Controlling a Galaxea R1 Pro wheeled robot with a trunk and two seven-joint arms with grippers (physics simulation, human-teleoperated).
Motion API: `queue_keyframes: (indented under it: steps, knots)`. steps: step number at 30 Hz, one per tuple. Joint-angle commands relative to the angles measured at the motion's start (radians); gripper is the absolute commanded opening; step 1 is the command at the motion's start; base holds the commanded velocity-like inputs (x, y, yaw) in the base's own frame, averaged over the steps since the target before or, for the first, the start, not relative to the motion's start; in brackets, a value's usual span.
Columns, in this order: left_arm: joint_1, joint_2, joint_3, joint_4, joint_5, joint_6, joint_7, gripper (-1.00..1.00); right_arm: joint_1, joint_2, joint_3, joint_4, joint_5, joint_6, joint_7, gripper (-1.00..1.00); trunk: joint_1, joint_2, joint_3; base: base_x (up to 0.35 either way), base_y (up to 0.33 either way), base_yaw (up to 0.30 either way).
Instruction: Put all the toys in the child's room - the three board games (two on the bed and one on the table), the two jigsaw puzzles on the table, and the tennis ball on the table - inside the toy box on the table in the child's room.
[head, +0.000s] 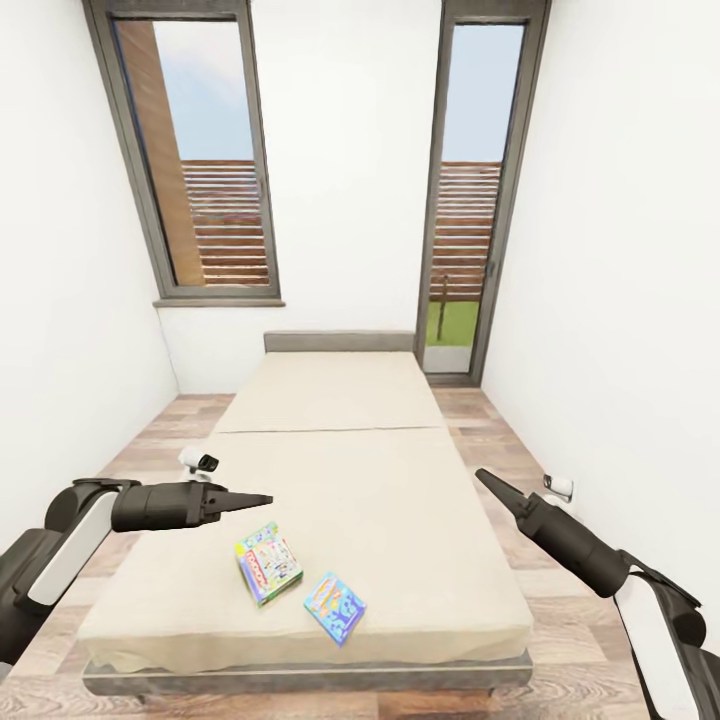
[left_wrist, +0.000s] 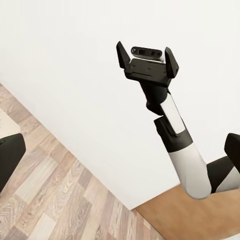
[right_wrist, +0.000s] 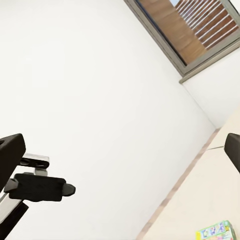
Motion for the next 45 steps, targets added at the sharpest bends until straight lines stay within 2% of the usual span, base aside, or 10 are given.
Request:
queue_keyframes:
  steps: [1,16,31,45]
  knots:
    - [-0.001,0.0,-0.002,0.0,0.002,0.005,-0.002,1.0,-0.001,0.0,-0.001,0.0,-0.005,0.007,0.001,1.0,0.004,-0.008,-0.003,0.0,0.0,0.09]
    - [-0.001,-0.008,-0.002,0.0,0.002,0.005,-0.003,1.0,-0.001,-0.001,-0.001,0.0,-0.005,0.007,0.001,1.0,0.061,-0.113,-0.027,0.0,0.0,0.095]
    - [-0.001,-0.012,-0.004,0.0,0.0,0.005,-0.003,1.0,-0.001,0.007,-0.001,0.0,-0.005,0.007,0.001,1.0,0.119,-0.218,-0.07,0.0,0.0,0.025]
    - [-0.001,-0.022,-0.004,0.0,0.001,0.004,-0.002,1.0,0.0,0.01,0.004,0.0,-0.002,0.004,-0.003,1.0,0.173,-0.316,-0.1,0.0,0.0,0.0]
